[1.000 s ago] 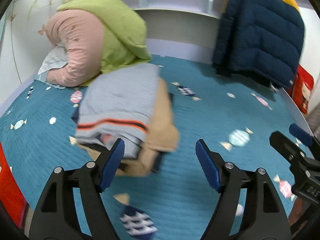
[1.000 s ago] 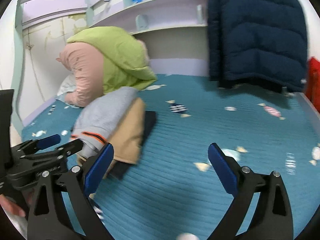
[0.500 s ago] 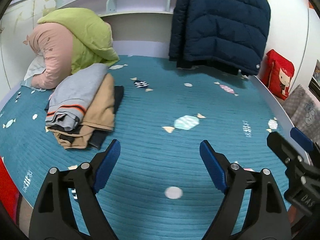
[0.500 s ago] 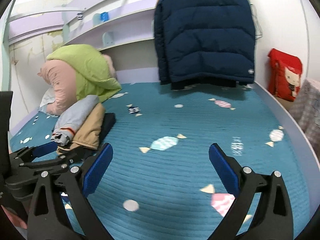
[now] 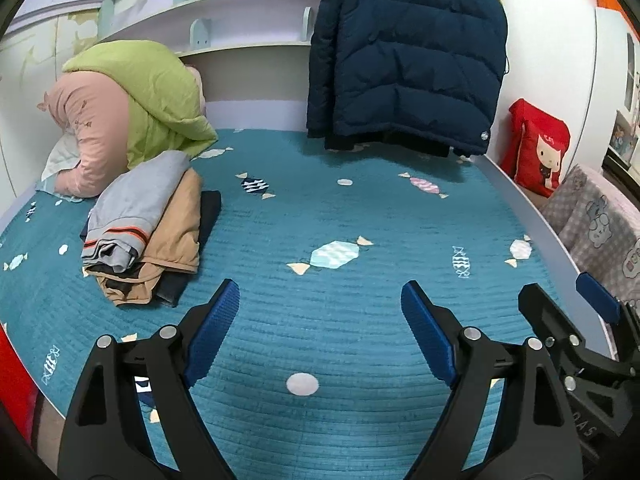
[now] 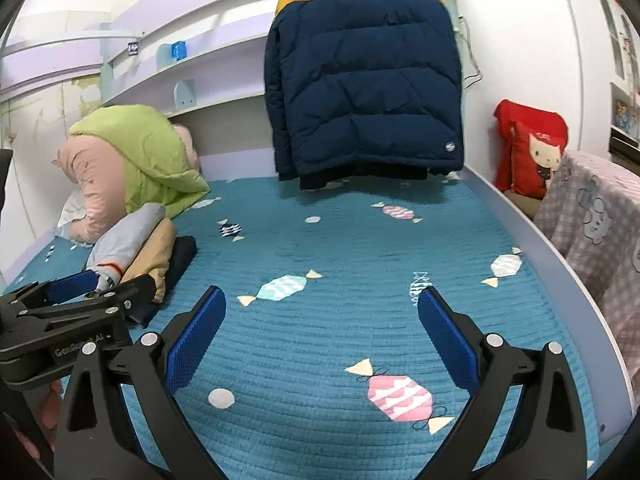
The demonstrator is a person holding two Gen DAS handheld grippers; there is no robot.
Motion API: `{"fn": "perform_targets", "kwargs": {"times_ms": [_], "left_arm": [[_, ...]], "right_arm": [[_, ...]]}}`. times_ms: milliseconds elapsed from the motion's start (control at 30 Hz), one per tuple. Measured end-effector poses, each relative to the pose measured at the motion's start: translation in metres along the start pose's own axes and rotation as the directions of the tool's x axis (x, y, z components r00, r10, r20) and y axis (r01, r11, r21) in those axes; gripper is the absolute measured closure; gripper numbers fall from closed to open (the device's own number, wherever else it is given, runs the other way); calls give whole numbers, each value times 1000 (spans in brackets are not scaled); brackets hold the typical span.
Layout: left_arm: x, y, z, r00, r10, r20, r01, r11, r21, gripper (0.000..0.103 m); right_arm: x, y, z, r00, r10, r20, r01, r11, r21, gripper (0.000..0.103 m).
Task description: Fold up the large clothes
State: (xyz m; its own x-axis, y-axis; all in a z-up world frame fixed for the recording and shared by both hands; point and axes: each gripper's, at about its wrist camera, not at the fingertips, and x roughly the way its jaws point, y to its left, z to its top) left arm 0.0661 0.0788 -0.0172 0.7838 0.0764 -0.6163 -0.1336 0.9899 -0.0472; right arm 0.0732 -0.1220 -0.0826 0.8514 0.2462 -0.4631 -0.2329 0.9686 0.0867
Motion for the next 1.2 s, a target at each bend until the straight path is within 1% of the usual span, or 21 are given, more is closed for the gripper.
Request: {"fn": "perform_targets", "kwargs": {"times_ms": [100,233,400,467,567,667,767,1033,1200], "left_arm": [[-5,-5,-1,1000,-5,9,5,1000,6,17],[-7,-6,-4,1000,-10,6,10,1000,-3,16],[-11,-5,-13,1000,-7,-2,7,999,-45,16],[-13,-6,-15,1000,18,4,-17,999,-37,14],[-16,-3,-19,999,49,9,-49,998,-37,14],[-16,2,-23,997,73,-9,-73,996,-46,13],[-16,6,-27,995,94,-27,-95,994,-58,13],[-18,19,-32,991,127,-44,-131,987,-97,13],[-15,23,-35,988,136,-69,-144,983,-119,13]], "right_arm": [[-7,-1,-3,1000,-23,19,23,1000,-1,10],[-11,-3,-7,999,-27,28,27,1000,4,9],[-11,-5,-16,1000,-1,13,1,999,42,9],[-11,-6,-19,1000,8,5,-9,999,53,9],[-9,-4,-20,999,36,-2,-36,998,53,9],[-6,-1,-20,998,68,-14,-68,996,56,9],[-3,4,-21,996,82,-33,-80,995,53,9],[0,17,-21,993,112,-45,-111,994,22,9],[-2,23,-22,993,109,-42,-109,994,-6,9]]}}
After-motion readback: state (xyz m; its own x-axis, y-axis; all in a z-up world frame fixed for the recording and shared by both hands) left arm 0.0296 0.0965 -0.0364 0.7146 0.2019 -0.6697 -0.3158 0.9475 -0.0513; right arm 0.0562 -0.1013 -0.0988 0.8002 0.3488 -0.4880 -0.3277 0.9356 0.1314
